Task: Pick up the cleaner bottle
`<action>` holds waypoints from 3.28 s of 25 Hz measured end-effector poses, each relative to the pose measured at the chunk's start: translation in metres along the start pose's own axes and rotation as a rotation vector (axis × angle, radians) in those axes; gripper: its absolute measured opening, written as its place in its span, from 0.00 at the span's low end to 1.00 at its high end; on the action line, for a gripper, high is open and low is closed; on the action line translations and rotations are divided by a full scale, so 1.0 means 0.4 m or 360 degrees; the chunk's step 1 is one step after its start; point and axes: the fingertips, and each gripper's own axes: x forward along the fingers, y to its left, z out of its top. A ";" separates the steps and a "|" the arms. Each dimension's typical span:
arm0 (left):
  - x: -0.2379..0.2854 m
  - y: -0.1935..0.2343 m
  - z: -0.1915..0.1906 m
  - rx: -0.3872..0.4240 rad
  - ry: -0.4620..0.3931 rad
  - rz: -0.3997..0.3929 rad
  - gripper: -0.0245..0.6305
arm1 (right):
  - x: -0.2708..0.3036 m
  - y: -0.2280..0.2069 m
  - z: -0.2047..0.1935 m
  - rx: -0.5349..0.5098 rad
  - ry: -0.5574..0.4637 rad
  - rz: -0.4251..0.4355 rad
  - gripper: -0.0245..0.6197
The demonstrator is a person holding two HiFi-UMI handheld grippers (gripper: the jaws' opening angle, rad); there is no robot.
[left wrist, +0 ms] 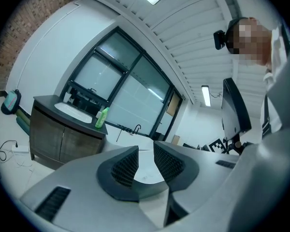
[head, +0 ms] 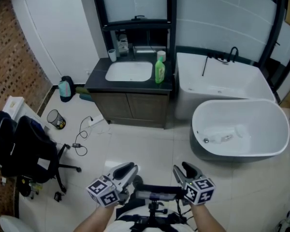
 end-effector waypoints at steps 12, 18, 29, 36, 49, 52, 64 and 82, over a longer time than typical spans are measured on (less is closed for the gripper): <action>0.129 0.268 0.179 -0.0007 0.0064 -0.0136 0.18 | 0.246 0.008 0.150 0.0044 0.0011 -0.0136 0.32; 0.142 0.379 0.233 -0.0012 0.0072 -0.0147 0.18 | 0.356 0.029 0.209 0.0032 -0.0002 -0.0159 0.32; 0.173 0.494 0.272 -0.0042 0.0069 -0.0143 0.18 | 0.476 0.035 0.250 0.0043 0.0017 -0.0158 0.32; 0.251 0.524 0.286 -0.0053 0.0084 -0.0085 0.18 | 0.545 -0.033 0.304 0.0048 0.0034 -0.0101 0.32; 0.529 0.615 0.372 -0.0033 0.0033 0.0075 0.18 | 0.721 -0.239 0.513 -0.0059 0.0078 0.0056 0.32; 0.585 0.625 0.380 -0.0037 0.0031 0.0110 0.18 | 0.738 -0.284 0.549 -0.0065 0.0077 0.0080 0.32; 0.735 0.651 0.409 -0.0016 0.0070 0.0120 0.18 | 0.774 -0.403 0.612 -0.0024 0.0071 0.0086 0.32; 0.775 0.826 0.488 -0.0038 0.0158 -0.0108 0.18 | 0.890 -0.350 0.666 0.0053 0.0009 -0.0130 0.32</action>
